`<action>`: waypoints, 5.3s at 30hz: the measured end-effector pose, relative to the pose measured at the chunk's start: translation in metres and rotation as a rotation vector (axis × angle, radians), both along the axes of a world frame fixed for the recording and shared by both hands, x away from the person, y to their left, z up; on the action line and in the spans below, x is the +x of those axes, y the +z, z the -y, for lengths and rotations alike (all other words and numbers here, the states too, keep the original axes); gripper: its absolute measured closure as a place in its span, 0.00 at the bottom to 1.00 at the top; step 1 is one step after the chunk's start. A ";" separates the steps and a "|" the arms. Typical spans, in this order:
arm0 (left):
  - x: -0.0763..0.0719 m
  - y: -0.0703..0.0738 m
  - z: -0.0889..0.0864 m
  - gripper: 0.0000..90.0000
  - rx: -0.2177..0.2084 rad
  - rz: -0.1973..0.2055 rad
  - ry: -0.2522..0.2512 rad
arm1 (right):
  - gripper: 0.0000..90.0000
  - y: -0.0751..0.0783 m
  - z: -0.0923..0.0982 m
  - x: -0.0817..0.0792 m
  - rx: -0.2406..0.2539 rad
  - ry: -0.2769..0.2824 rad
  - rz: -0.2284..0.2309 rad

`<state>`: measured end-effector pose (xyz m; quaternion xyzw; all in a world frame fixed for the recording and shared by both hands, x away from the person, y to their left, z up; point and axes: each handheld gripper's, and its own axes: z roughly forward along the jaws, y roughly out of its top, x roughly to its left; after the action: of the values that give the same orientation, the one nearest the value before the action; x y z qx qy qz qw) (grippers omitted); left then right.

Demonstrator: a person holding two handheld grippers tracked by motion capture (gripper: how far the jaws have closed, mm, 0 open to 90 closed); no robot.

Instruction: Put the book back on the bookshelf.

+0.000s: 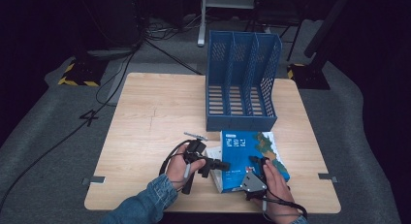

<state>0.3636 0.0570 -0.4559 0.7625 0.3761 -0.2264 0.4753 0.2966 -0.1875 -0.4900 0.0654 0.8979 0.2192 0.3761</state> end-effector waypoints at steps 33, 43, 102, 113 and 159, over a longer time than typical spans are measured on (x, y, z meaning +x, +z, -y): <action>0.035 -0.012 -0.082 0.61 0.282 0.138 0.311 | 0.60 0.008 -0.007 -0.003 0.012 -0.051 -0.022; 0.057 -0.037 -0.112 0.61 0.390 0.152 0.428 | 0.64 0.032 -0.009 -0.017 0.116 -0.021 -0.167; 0.053 -0.044 -0.145 0.54 0.399 0.249 0.545 | 0.69 0.168 0.022 0.009 0.909 0.091 -0.255; 0.052 -0.046 -0.153 0.53 0.399 0.271 0.571 | 0.69 0.181 0.009 0.035 0.957 0.086 -0.172; 0.068 -0.050 -0.147 0.51 0.328 0.274 0.547 | 0.69 0.192 -0.006 0.198 1.406 -0.144 -0.086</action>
<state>0.4317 0.2041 -0.5059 0.7229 0.5306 0.0774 0.4357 0.4947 -0.1820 -0.2979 0.3606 0.5509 0.7190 0.2227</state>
